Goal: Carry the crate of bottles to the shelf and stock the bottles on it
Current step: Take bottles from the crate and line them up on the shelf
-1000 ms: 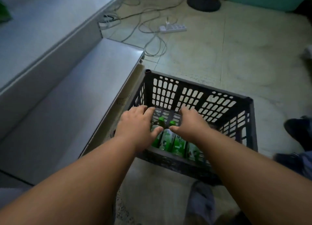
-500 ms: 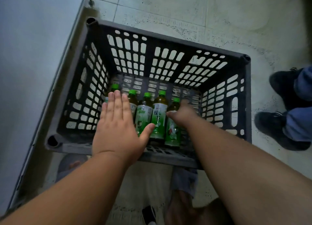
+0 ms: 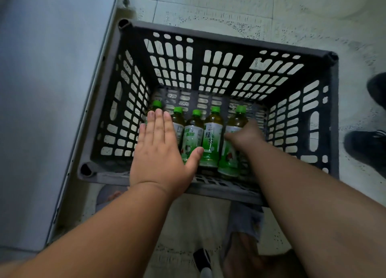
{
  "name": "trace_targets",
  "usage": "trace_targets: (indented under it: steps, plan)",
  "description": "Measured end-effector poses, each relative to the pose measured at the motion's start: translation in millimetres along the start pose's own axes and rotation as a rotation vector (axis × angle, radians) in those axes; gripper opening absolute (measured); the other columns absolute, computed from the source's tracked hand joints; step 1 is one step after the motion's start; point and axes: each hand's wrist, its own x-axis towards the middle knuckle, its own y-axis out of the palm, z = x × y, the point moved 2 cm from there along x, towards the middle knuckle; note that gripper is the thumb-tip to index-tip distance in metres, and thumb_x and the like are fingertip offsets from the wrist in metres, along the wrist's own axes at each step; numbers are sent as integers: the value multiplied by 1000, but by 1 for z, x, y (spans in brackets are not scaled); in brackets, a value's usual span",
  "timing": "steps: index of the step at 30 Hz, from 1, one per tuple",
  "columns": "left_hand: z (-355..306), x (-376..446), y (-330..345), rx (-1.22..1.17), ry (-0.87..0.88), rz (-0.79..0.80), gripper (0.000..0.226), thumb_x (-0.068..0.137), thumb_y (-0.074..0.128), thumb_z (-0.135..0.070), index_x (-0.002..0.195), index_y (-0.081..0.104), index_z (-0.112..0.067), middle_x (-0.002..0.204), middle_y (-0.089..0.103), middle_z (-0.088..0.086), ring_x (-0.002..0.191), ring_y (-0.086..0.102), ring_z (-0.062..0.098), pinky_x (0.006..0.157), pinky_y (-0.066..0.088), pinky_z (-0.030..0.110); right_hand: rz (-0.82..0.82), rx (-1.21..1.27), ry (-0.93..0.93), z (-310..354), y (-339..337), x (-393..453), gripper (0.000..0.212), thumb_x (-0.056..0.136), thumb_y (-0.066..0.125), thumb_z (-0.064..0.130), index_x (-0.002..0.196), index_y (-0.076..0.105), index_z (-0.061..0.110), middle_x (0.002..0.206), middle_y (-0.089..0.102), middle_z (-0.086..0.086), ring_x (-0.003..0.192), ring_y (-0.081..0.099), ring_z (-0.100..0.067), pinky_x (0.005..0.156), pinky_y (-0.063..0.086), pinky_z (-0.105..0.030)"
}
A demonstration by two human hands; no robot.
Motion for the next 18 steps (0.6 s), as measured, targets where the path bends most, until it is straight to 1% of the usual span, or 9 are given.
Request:
trace_targets:
  steps: [1, 3, 5, 7, 9, 12, 14, 16, 18]
  plan:
    - [-1, -1, -2, 6, 3, -11, 99, 86, 3, -75, 154, -16, -6, 163, -18, 12, 149, -21, 21, 122, -8, 39, -23, 28, -67, 9, -9, -15, 81, 74, 85, 32, 135, 34, 14, 113, 57, -4, 106, 59, -31, 81, 50, -35]
    - [-1, -5, -4, 0, 19, -18, 96, 90, 11, -74, 154, -18, -8, 164, -18, 10, 150, -18, 20, 121, -10, 36, -54, 64, -205, 31, -30, -49, 76, 77, 83, 28, 133, 33, 15, 100, 51, -1, 96, 57, -25, 70, 45, -29]
    - [0, -15, -13, -103, 30, 10, 95, 92, 24, -72, 155, -14, -12, 166, -7, 7, 152, -6, 19, 121, -4, 34, -50, 64, -383, 54, -49, -92, 79, 77, 83, 28, 136, 31, 19, 103, 51, 0, 89, 57, -18, 64, 42, -25]
    - [7, -28, -31, -269, 37, -34, 95, 92, 41, -67, 158, -3, -14, 165, 12, 5, 150, 11, 20, 122, 9, 34, -30, 79, -594, 82, -65, -137, 81, 73, 85, 27, 135, 33, 26, 105, 57, 4, 88, 60, -13, 68, 49, -27]
    - [23, -51, -56, -393, 27, -115, 93, 90, 52, -62, 158, 9, -15, 161, 25, 4, 147, 20, 20, 120, 15, 33, -18, 68, -757, 107, -73, -185, 75, 69, 87, 28, 125, 37, 33, 100, 59, 11, 92, 62, -13, 79, 52, -31]
    - [65, -98, -97, -513, -77, -230, 93, 84, 62, -61, 156, 22, -17, 157, 34, 6, 143, 29, 22, 118, 24, 36, 42, 57, -963, 147, -63, -266, 69, 65, 87, 36, 116, 40, 35, 99, 63, 11, 92, 64, -14, 80, 51, -31]
    - [98, -130, -126, -568, -151, -299, 92, 81, 68, -61, 152, 31, -16, 152, 40, 6, 138, 37, 23, 114, 31, 35, 129, 57, -1088, 170, -44, -315, 73, 56, 85, 43, 116, 43, 35, 102, 67, 7, 93, 67, -14, 84, 56, -40]
    - [131, -163, -155, -621, -217, -365, 92, 78, 72, -58, 150, 34, -15, 150, 42, 5, 136, 40, 20, 112, 33, 34, 228, 57, -1197, 193, -21, -363, 75, 54, 86, 40, 117, 45, 37, 102, 69, 8, 93, 68, -13, 85, 58, -44]
    - [161, -193, -180, -653, -275, -425, 91, 77, 76, -54, 150, 35, -18, 149, 43, 2, 135, 41, 18, 110, 35, 33, 307, 66, -1298, 213, 0, -406, 71, 61, 89, 34, 118, 46, 37, 102, 68, 10, 95, 67, -11, 83, 58, -37]
